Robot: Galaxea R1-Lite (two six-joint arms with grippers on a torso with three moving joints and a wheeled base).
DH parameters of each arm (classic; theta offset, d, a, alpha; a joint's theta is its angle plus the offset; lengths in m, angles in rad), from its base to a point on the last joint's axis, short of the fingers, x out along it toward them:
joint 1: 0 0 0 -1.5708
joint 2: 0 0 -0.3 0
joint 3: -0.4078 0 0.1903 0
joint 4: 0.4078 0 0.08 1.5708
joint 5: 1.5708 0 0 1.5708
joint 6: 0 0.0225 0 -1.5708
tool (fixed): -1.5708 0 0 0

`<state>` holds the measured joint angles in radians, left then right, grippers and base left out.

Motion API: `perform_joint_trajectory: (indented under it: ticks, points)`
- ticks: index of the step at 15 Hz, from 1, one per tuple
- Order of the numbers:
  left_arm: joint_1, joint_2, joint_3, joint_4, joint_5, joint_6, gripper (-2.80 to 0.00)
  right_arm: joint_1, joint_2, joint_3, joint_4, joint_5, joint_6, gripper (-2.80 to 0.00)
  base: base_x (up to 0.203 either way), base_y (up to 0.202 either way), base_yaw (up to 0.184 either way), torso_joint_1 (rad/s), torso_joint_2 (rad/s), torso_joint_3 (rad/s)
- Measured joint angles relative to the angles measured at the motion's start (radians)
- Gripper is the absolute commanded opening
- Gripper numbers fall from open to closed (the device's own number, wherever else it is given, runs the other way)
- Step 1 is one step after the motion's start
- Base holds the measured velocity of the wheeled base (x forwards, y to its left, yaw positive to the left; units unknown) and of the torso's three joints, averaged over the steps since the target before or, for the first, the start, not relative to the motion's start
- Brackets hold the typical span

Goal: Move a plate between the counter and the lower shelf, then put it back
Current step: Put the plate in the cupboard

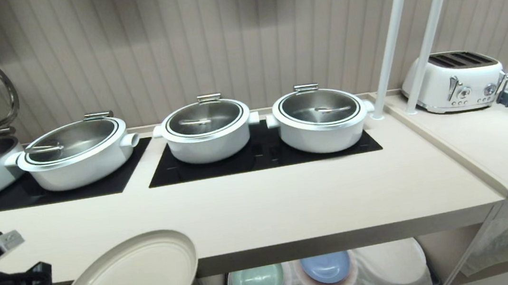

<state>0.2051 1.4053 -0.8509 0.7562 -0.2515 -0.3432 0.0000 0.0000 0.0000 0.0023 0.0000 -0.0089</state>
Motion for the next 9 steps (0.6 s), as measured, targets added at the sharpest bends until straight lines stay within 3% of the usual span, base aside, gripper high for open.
perform_joint_trajectory:
  ticks: [3, 9]
  points:
    - [-0.048, -0.139, 0.131, 0.002, 0.002, -0.001, -2.8, 0.0, 0.0, 0.0, -0.001, 0.0, 0.0, -2.8, 0.0, 0.0, 0.0, 0.0, 0.0, 0.0]
    - [-0.083, -0.357, 0.278, 0.015, 0.003, -0.007, -2.8, 0.0, 0.0, 0.0, 0.0, 0.0, 0.0, -2.8, 0.0, 0.0, 0.0, 0.0, 0.0, 0.0]
